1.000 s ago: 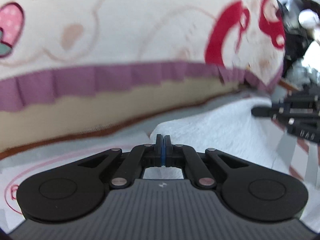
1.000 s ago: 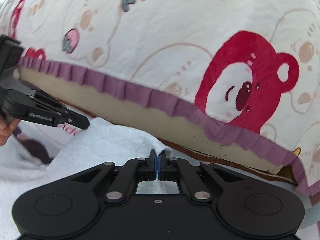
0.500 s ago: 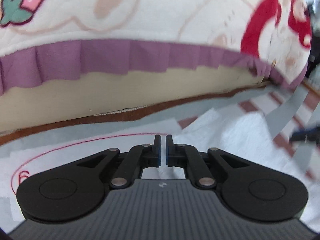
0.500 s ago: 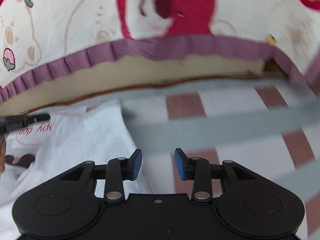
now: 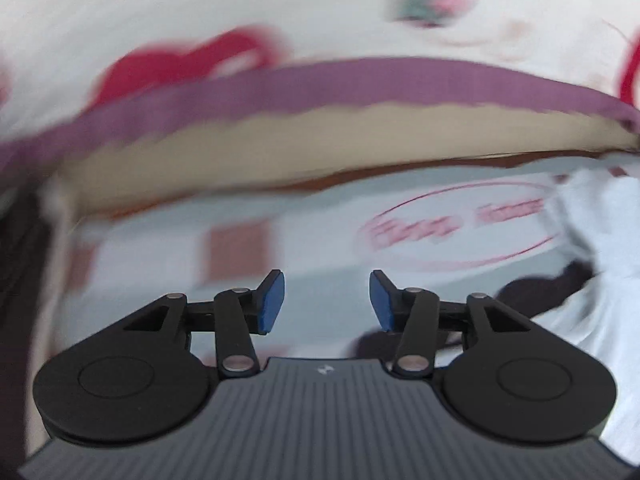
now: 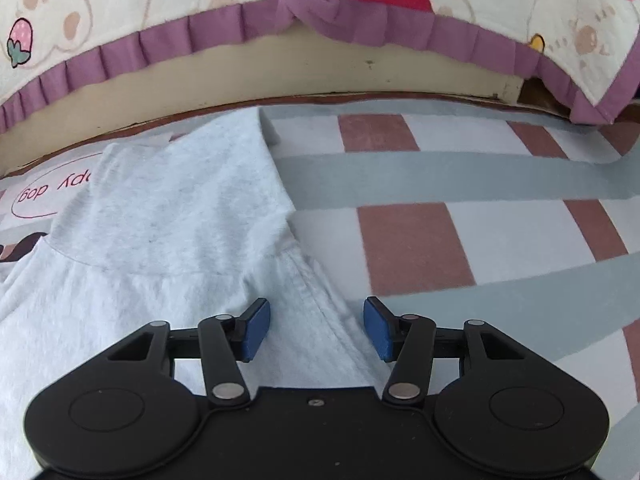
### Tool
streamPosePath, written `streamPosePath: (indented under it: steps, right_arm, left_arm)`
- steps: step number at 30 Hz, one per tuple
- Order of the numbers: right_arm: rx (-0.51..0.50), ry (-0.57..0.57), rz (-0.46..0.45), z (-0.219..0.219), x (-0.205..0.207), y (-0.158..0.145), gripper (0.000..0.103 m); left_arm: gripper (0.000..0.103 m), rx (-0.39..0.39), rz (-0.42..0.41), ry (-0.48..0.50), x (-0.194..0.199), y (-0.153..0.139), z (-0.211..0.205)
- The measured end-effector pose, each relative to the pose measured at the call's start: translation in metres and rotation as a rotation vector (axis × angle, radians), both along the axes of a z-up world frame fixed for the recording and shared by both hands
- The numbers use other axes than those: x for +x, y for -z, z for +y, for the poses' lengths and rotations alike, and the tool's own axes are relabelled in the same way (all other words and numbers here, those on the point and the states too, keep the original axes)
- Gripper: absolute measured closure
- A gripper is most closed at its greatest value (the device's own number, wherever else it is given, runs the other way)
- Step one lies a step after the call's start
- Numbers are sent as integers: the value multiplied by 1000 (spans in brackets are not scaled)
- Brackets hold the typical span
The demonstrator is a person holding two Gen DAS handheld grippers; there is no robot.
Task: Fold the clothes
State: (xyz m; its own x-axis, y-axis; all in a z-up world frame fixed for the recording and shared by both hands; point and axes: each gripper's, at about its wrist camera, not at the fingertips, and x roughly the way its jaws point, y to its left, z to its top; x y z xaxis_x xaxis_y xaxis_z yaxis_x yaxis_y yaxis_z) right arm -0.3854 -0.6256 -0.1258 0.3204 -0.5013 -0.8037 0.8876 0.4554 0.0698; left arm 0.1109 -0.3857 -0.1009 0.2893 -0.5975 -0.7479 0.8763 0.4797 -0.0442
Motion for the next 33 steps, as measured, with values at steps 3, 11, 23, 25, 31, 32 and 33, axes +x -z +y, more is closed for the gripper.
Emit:
streamPosePath:
  steps: [3, 11, 23, 25, 31, 32, 33]
  right_arm:
    - [-5, 12, 0, -2, 1, 0, 43]
    - [-33, 36, -20, 6, -5, 3, 40]
    - [-42, 34, -22, 6, -5, 3, 38]
    - [-47, 35, -26, 8, -6, 3, 38]
    - [-47, 10, -30, 11, -8, 2, 37]
    - [-46, 8, -32, 11, -8, 2, 37]
    - [-46, 8, -33, 10, -8, 2, 37]
  left_arm:
    - [57, 32, -29, -78, 30, -3, 43]
    - [61, -63, 43, 15, 40, 13, 102]
    - [34, 32, -57, 26, 20, 40, 59]
    - [91, 39, -71, -16, 25, 37, 68]
    - [95, -57, 55, -86, 49, 27, 103]
    - [95, -79, 67, -71, 50, 26, 105]
    - [93, -91, 71, -49, 49, 27, 105]
